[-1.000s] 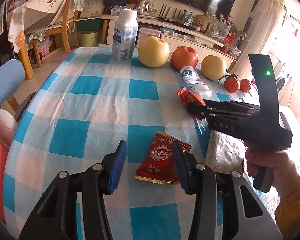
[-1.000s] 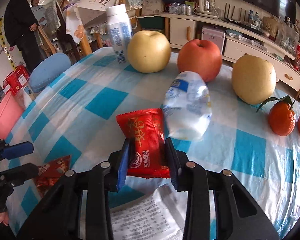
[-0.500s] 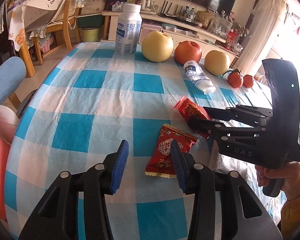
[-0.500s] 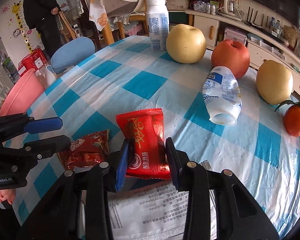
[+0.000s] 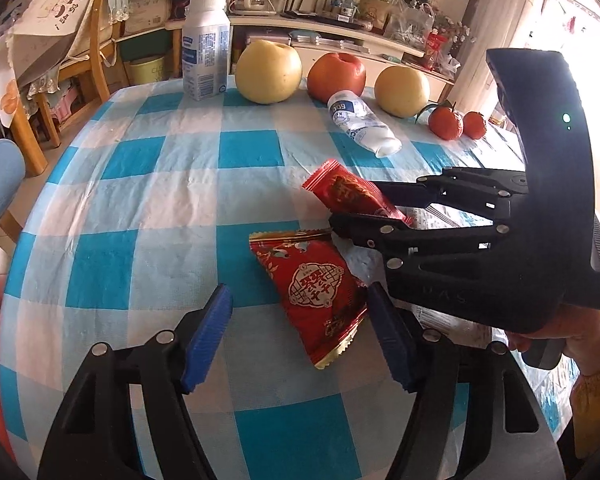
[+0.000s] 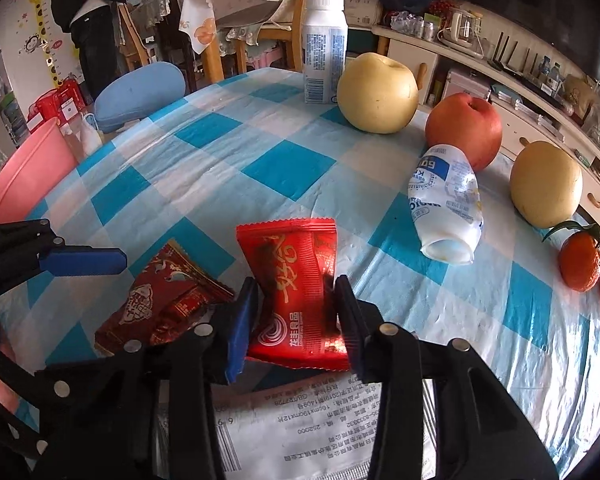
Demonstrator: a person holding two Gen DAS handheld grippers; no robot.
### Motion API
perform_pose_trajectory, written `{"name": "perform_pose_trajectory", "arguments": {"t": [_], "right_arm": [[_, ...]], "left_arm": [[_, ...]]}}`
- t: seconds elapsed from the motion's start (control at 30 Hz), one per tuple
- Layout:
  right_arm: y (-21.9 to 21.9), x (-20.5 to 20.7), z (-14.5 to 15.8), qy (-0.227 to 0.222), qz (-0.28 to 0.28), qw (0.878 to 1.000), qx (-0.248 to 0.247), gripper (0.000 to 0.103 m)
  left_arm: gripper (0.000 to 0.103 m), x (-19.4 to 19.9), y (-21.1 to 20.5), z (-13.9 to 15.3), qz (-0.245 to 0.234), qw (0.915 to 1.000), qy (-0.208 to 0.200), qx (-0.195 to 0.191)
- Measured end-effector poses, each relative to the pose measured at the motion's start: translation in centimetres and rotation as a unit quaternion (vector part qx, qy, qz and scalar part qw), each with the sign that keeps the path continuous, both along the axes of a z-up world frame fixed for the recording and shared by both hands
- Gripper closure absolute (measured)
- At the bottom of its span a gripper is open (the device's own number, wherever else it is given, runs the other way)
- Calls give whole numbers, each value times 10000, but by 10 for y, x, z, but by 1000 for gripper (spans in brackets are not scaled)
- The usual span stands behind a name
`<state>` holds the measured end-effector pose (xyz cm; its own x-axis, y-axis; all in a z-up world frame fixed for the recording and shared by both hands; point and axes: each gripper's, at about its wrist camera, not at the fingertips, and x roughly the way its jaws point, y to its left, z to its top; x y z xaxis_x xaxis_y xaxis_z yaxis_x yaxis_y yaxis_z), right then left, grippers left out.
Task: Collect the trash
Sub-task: 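Grasp a red candy wrapper with the left tool while the right tool grasps another red wrapper, then open the right tool and grasp the white paper packet instead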
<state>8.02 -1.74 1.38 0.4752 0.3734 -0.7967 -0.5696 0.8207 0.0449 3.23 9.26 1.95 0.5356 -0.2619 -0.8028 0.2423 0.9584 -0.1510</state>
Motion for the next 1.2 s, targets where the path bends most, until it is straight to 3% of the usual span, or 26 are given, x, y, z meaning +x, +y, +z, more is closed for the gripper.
{"name": "perform_pose_trajectory", "arguments": {"t": [0.1, 0.2, 0.47, 0.6, 0.7, 0.77, 0.93, 1.07, 1.2], "right_arm": [[0, 0, 0, 15, 20, 10000, 50, 64], [1, -1, 1, 38, 26, 10000, 77, 66], [-7, -2, 7, 83, -183, 9995, 225, 66], [-7, -6, 4, -16, -275, 9996, -8, 65], [-12, -7, 1, 39, -378, 9993, -5, 55], [-19, -9, -1, 87, -523, 9986, 72, 35], [-41, -21, 0, 496, -784, 9942, 541, 17], [-45, -38, 2, 734, -713, 9920, 743, 10], [-40, -59, 3, 697, -741, 9926, 657, 9]], "left_arm": [[43, 1, -3, -2, 35, 10000, 20, 25], [43, 2, -3, -5, 74, 10000, 63, 6], [43, 8, 6, -4, 332, 9985, 145, -417], [53, 10, 6, -4, 464, 9984, 101, -303], [62, 12, 10, -4, 544, 9981, 87, -270], [64, 12, 12, -4, 551, 9979, 97, -314], [66, 11, 15, -4, 578, 9977, 117, -322], [68, 7, 21, -2, 630, 9974, 118, -315], [68, 0, 28, 3, 647, 9974, 46, -330]]}}
